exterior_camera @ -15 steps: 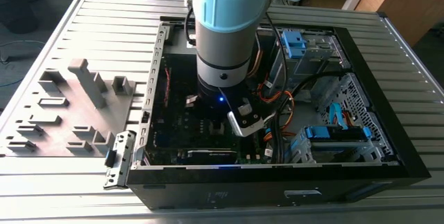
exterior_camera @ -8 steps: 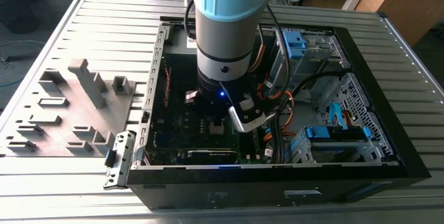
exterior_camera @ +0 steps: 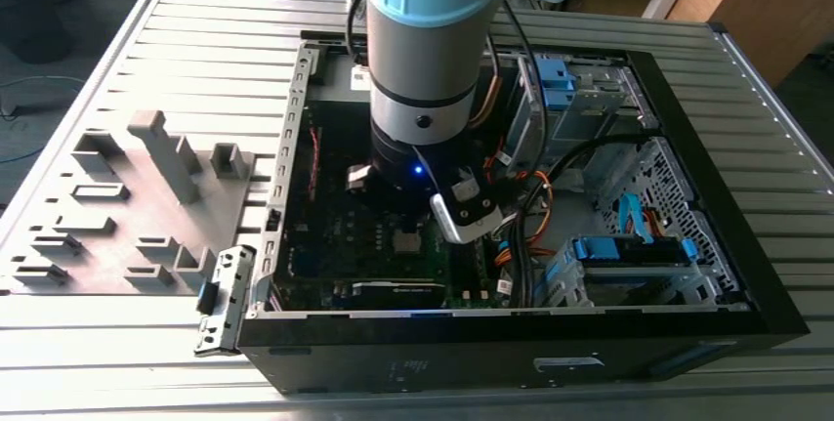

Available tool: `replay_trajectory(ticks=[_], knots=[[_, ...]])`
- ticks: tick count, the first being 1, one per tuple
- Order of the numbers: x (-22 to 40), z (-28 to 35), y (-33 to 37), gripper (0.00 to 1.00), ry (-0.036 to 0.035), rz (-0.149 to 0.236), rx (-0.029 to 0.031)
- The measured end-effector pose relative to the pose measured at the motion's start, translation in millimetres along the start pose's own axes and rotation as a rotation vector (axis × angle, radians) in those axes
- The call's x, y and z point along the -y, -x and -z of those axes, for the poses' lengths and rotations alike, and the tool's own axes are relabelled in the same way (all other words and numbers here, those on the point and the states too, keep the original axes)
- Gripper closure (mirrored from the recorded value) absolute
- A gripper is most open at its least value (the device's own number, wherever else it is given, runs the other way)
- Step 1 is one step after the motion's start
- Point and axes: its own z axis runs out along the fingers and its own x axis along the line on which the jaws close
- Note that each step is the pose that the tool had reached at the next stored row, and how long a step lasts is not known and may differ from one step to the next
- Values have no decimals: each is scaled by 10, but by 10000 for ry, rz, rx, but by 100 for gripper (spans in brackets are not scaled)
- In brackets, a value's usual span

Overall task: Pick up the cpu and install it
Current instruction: 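Place the cpu into insertion slot, then close the cpu cover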

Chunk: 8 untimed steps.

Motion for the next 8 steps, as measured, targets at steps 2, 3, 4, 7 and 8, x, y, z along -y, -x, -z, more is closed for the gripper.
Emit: replay_trajectory(ticks=[2, 3, 4, 7, 8], knots=[[0, 4, 1, 89, 1, 1, 0], [0, 4, 3, 89, 1, 1, 0], [0, 4, 3, 89, 1, 0, 1], [-1, 2, 21, 89, 0, 0, 2], [-1, 2, 21, 89, 0, 0, 3]])
